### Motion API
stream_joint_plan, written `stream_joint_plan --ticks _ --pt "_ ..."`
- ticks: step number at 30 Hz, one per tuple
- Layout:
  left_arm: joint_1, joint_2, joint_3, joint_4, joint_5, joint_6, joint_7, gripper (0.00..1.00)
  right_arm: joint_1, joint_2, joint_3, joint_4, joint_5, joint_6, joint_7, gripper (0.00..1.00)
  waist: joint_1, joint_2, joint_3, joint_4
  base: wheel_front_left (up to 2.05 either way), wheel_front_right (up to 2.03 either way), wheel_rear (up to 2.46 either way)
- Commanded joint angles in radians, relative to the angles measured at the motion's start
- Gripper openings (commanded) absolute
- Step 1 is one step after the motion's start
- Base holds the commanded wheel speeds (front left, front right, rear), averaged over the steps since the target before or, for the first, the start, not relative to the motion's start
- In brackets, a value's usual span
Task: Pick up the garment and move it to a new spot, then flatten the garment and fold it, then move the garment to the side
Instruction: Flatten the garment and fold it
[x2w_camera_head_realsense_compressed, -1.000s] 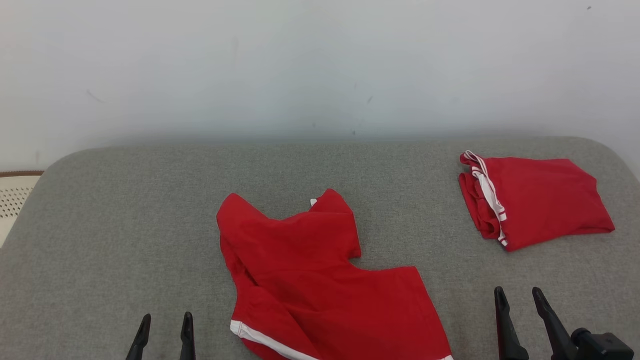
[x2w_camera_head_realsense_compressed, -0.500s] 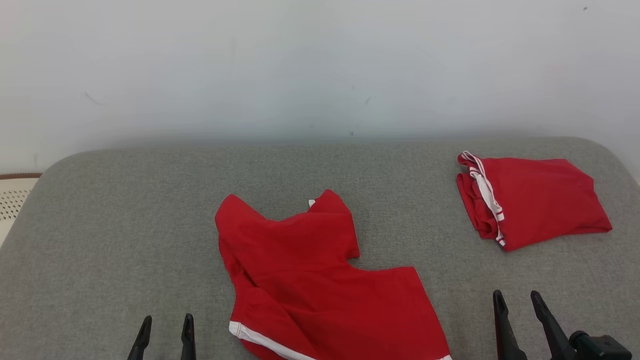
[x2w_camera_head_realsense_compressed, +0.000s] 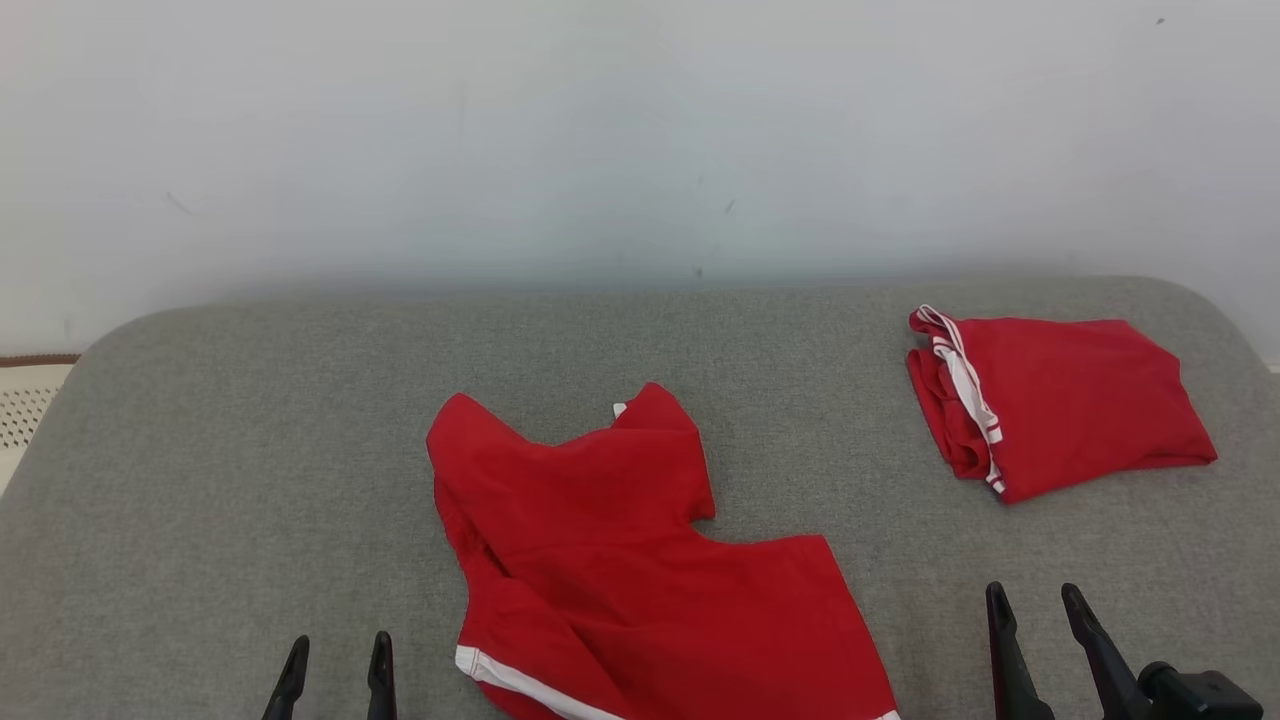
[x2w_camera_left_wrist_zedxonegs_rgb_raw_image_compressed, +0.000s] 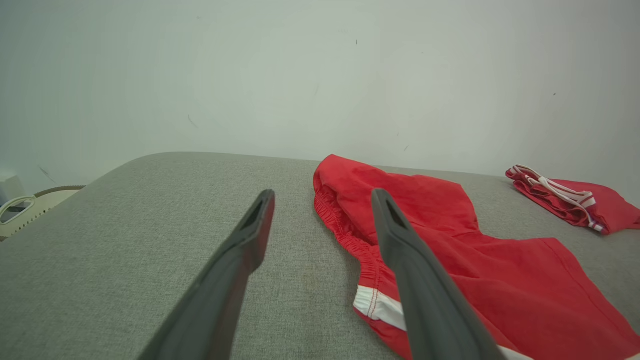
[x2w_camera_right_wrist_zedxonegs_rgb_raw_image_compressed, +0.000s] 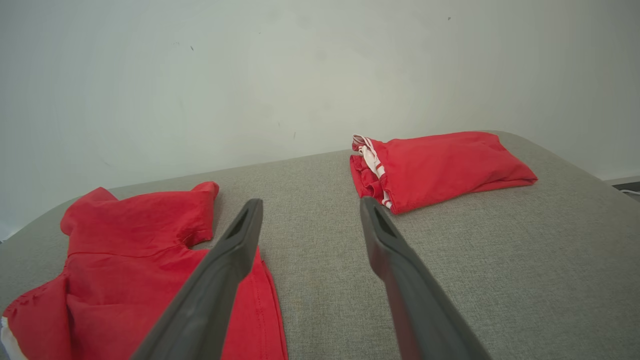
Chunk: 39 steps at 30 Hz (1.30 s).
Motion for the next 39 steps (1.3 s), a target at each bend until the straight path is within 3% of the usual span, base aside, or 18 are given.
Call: stream_joint_plan --ticks 1,36,39 --pt "0.014 -0.001 -0.001 0.003 -0.012 0.0 -0.004 1.0 0.006 -0.004 0.001 0.0 -0.008 0.0 -0.001 1.0 0.0 0.0 -0.001 0.0 0.0 0.0 0.0" --pt "-0.023 0.005 -0.021 0.044 -0.008 -0.015 -0.004 1.0 0.004 -0.001 0.002 0.002 -0.009 0.0 0.001 1.0 0.0 0.0 0.006 -0.008 0.0 0.0 0.0" --pt "-0.039 0.011 -0.041 0.067 -0.02 -0.041 0.011 1.0 0.002 -0.007 0.014 0.011 0.007 0.0 0.012 1.0 0.0 0.0 0.01 -0.009 0.0 0.0 0.0"
